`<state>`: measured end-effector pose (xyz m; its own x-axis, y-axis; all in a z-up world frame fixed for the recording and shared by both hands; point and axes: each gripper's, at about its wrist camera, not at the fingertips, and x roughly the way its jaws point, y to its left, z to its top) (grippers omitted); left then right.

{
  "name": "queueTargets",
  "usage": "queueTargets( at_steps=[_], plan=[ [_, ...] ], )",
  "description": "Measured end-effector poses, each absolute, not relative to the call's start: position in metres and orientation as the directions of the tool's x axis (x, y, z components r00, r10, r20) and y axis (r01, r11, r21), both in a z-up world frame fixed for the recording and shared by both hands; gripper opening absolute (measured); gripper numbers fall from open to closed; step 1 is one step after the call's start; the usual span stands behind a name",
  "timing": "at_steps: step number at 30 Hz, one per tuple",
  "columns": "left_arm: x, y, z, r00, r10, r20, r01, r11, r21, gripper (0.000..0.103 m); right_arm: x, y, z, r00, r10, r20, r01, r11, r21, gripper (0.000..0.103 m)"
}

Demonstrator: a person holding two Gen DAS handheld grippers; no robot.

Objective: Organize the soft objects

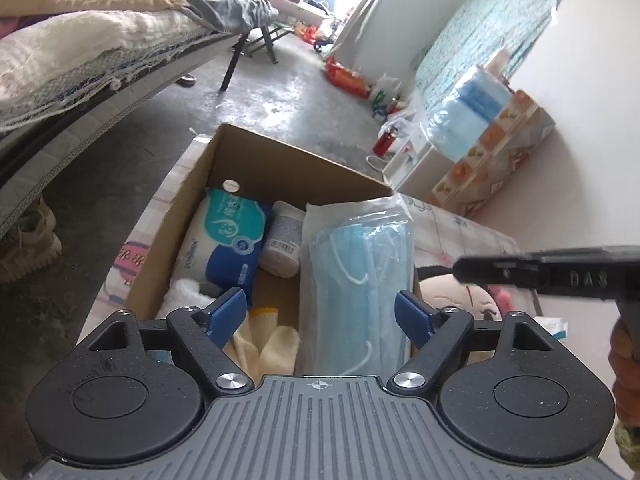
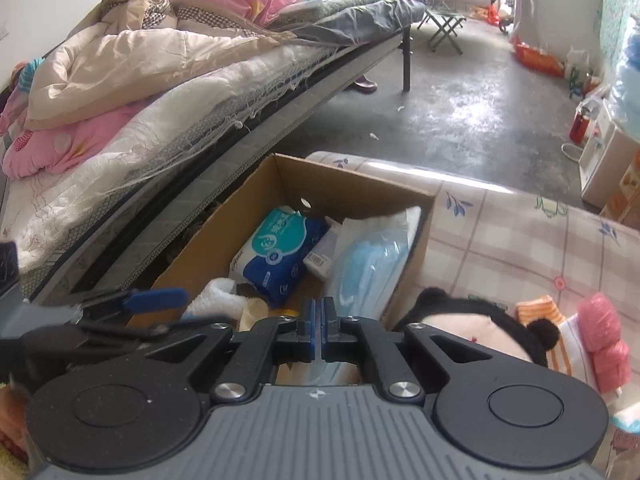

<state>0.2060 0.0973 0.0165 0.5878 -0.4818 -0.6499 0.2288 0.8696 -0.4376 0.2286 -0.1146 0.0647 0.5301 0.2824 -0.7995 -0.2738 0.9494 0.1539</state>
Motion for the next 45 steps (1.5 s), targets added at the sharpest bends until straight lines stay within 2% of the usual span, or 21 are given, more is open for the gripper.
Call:
queueTargets(
  at_steps=[5, 9, 12, 14, 19, 22, 27, 32, 35, 37, 40, 45],
  plan=[
    [0.217, 0.081, 0.016, 0.555, -0.476, -0.682, 0.236, 0.876, -0.419, 0.082, 0.213, -0.122, 0.068, 0.560, 0.328, -0.761, -0.290, 0.938, 0.191, 0.005],
    [0.227, 0.073, 0.015, 0.493, -0.549, -0.675, 0.268, 0.834, -0.483, 0.083, 0.177, -0.146, 0.070, 0.631, 0.416, -0.655, -0.313, 0.909, 0.275, 0.009],
    [0.239, 0.063, 0.013, 0.434, -0.596, -0.676, 0.258, 0.801, -0.540, 0.084, 0.143, -0.161, 0.056, 0.675, 0.429, -0.600, -0.321, 0.903, 0.284, 0.027],
    [0.248, 0.052, 0.013, 0.422, -0.587, -0.690, 0.247, 0.807, -0.536, 0.085, 0.123, -0.165, 0.042, 0.700, 0.409, -0.586, -0.316, 0.913, 0.259, 0.045],
    [0.270, 0.027, 0.011, 0.409, -0.559, -0.721, 0.222, 0.828, -0.515, 0.085, 0.101, -0.151, 0.017, 0.760, 0.338, -0.555, -0.309, 0.939, 0.149, 0.051],
    [0.282, 0.022, 0.011, 0.408, -0.556, -0.724, 0.187, 0.827, -0.530, 0.090, 0.104, -0.146, 0.008, 0.767, 0.354, -0.535, -0.320, 0.934, 0.158, 0.063],
    [0.301, 0.007, 0.014, 0.387, -0.556, -0.736, 0.155, 0.826, -0.542, 0.094, 0.110, -0.146, -0.006, 0.784, 0.352, -0.511, -0.296, 0.936, 0.191, 0.064],
    [0.313, -0.026, 0.021, 0.431, -0.466, -0.773, 0.184, 0.884, -0.430, 0.094, 0.110, -0.155, -0.015, 0.780, 0.378, -0.498, -0.289, 0.925, 0.248, 0.066],
    [0.319, -0.042, 0.023, 0.471, -0.391, -0.791, 0.180, 0.920, -0.348, 0.090, 0.110, -0.161, -0.019, 0.777, 0.383, -0.500, -0.280, 0.921, 0.272, 0.070],
    [0.323, -0.050, 0.021, 0.481, -0.352, -0.803, 0.174, 0.936, -0.306, 0.073, 0.109, -0.163, -0.022, 0.775, 0.386, -0.501, -0.277, 0.919, 0.280, 0.071],
    [0.329, -0.056, 0.015, 0.457, -0.324, -0.828, 0.167, 0.946, -0.278, 0.057, 0.108, -0.166, -0.024, 0.777, 0.388, -0.496, -0.272, 0.917, 0.291, 0.074],
    [0.332, -0.054, 0.007, 0.433, -0.335, -0.837, 0.137, 0.942, -0.306, 0.034, 0.106, -0.171, -0.023, 0.784, 0.393, -0.480, -0.272, 0.913, 0.303, 0.075]
  ],
)
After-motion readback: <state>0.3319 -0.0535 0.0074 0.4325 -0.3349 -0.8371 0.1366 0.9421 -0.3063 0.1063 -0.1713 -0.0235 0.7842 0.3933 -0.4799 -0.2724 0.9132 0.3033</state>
